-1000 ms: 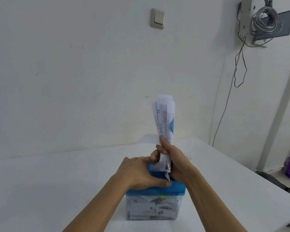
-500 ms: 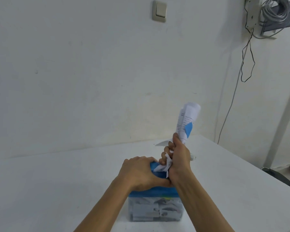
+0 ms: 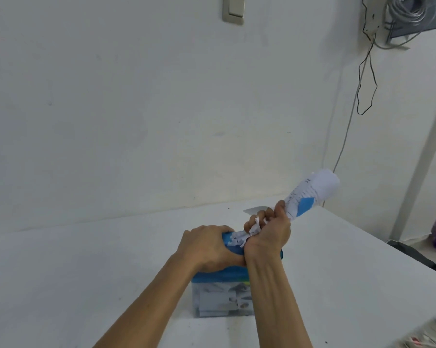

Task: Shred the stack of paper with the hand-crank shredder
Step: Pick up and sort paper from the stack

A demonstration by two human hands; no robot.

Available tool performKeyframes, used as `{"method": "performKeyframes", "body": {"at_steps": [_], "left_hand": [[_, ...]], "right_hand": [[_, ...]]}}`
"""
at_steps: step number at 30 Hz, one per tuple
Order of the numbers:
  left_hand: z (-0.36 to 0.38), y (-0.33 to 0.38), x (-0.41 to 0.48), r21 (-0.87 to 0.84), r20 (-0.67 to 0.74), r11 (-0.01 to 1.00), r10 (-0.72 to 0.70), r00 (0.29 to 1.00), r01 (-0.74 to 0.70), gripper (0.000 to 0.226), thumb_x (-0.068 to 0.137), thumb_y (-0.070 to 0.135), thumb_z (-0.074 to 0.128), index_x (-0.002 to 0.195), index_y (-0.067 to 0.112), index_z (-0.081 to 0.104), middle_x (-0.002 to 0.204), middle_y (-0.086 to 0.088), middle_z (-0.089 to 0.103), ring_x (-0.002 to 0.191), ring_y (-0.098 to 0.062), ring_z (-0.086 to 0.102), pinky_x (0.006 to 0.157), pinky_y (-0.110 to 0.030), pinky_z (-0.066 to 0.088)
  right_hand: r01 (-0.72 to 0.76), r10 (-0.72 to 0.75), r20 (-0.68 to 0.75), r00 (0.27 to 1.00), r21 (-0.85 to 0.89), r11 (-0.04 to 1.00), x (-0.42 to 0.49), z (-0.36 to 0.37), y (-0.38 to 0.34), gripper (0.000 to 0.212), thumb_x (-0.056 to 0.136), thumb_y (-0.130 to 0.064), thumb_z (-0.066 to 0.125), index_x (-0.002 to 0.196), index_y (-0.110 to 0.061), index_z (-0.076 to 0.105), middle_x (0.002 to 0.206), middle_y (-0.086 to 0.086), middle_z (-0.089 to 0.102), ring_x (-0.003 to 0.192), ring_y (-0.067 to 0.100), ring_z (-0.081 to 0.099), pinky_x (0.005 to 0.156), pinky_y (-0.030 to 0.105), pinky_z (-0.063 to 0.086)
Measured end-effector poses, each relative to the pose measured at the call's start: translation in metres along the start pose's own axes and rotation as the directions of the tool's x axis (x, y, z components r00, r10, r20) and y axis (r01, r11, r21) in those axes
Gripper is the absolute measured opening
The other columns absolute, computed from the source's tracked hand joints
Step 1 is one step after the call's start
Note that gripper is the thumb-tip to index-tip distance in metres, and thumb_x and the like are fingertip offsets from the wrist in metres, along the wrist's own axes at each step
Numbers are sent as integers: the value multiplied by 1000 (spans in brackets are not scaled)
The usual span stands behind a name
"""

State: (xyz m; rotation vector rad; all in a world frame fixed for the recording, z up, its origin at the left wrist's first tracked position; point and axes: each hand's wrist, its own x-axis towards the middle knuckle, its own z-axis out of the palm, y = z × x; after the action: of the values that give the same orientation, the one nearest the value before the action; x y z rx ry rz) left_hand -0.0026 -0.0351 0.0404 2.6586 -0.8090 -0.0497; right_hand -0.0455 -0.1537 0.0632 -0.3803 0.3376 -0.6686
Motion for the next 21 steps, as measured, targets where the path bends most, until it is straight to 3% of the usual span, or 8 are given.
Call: {"method": "performKeyframes", "body": {"at_steps": [2,4,8,11,15,16,18,21], "left_hand": [[-2,-1,-1,-15,30,1000,-20,999,20,90,56,98,53,130,47,57,124,17,67,106,-12,60,95,-36,47],[-2,1,-1,-13,76,999,-44,996,46,109,48,104,46,138,44,51,134,17,62,117,-14,59,101,-39,46],[-7,3,3,27,113,998,-63,992,61,110,47,107,44,138,45,50,134,18,60,112,-12,58,97,-38,47],[-8,6,0,44,122,998,-56,991,51,114,44,108,37,137,44,50,133,18,60,112,-12,58,99,-39,46],[-13,8,-6,90,130,996,-33,991,21,106,62,103,41,146,39,44,143,13,55,124,-16,54,105,-41,40],[-16,8,-7,117,141,993,-31,989,15,106,65,101,41,150,38,40,148,10,50,130,-18,50,108,-43,37],[-20,11,-7,159,157,987,-23,987,-3,108,70,98,43,157,34,30,156,4,40,140,-21,41,113,-45,31],[-23,19,-1,124,194,991,19,981,-44,101,79,86,50,160,32,23,159,2,36,142,-23,38,114,-44,32]], "right_hand": [[-41,12,96,995,301,953,5,3,-16,59,105,-37,43,49,-18,39,42,-4,39,33,12,39,58,25,39],[32,-127,184,975,445,895,11,24,-50,57,106,-36,38,51,-21,37,44,-4,40,37,15,42,66,25,39],[137,-389,425,817,513,848,-17,95,-126,63,107,-34,32,46,-20,33,38,-4,29,34,12,26,49,17,28],[216,-324,366,873,305,927,-22,90,-138,48,106,-36,42,60,-20,36,45,-3,32,38,13,30,46,19,29],[214,-183,134,974,-268,939,-1,38,-112,43,96,-43,63,62,-21,47,55,-2,43,43,13,41,48,20,39],[206,-179,103,979,-472,857,5,26,-108,41,95,-44,64,65,-19,50,57,-1,48,46,14,44,50,22,40],[246,-208,156,966,-810,532,18,4,-106,36,97,-41,60,74,-14,55,64,4,57,52,16,49,55,25,41],[401,-169,407,897,-913,-72,36,-20,-112,17,98,-29,54,93,-15,63,86,6,69,62,16,64,60,30,50]]}}
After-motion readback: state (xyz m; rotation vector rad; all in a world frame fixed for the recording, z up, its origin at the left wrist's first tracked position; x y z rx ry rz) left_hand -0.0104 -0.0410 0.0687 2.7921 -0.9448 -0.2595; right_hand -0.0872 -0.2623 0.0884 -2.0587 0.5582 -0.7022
